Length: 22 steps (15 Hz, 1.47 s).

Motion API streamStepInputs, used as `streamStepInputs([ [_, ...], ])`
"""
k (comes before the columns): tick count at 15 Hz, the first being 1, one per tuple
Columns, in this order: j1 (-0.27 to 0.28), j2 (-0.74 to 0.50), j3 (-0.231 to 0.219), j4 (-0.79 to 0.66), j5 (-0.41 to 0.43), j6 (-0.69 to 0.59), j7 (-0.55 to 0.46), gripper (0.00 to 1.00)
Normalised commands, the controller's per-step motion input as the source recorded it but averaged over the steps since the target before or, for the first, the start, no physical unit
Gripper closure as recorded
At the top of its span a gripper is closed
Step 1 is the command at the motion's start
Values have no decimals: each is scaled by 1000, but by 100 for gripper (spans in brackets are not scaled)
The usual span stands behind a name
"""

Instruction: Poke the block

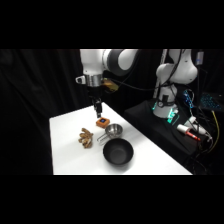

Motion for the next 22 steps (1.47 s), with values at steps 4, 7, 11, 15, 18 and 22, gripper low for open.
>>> streamStepInputs([
  [4,-69,-176,-64,-186,-48,162,187,0],
  [7,-63,-196,-59,-207,-49,155,201,0],
  [11,-68,-214,-61,-225,-47,149,195,0],
  [15,-59,-228,-53,-236,-70,159,206,25],
  [18,-48,-229,-47,-243,-134,186,247,43],
  [22,-37,-218,-33,-221,-165,160,243,76],
])
